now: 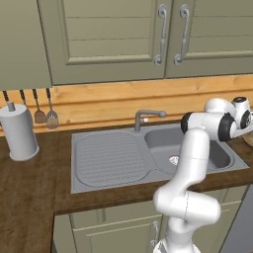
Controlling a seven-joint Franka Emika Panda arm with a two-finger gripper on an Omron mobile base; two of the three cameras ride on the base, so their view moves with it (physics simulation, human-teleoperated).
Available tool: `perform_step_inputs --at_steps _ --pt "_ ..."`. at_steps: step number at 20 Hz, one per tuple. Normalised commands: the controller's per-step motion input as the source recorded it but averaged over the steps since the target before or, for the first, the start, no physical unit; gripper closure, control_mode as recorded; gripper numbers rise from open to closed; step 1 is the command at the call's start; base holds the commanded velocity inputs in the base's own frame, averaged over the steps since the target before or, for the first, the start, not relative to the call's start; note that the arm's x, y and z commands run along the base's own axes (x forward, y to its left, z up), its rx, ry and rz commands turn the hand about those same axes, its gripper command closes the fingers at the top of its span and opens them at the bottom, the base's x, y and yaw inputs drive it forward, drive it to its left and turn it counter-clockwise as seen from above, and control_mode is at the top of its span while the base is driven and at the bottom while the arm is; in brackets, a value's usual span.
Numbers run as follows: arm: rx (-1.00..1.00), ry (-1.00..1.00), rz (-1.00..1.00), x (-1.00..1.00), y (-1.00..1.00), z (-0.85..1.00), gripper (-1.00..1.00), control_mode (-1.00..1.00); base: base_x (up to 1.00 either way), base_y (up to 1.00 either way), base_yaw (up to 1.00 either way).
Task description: Pick the garlic from the sink and place it in the bowl. Then pick the bowl and place it in the microwave. Then close the microwave door and press the start button.
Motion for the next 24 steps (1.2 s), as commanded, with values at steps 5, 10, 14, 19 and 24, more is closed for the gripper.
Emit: perform_step_inputs --at_steps 5,10,14,19,24 --pt "0.0 0.0 0.02 -0.5 0.1 0.68 1.0 -1.0 0.0 0.0 0.0" --pt "0.0 0.0 0.07 -0.97 0.5 1.0 1.0 -1.0 0.0 0.0 0.0" --pt "0.0 0.03 0.1 -1.0 0.75 1.0 1.0 -1.0 0.0 0.0 0.0" --pt "0.0 0.11 0.14 -0.97 0.96 0.98 1.0 -1.0 0.0 0.0 0.0" --pt "0.05 0.1 0.2 -1.0 1.0 0.64 1.0 -1.0 0.0 0.0 0.0"
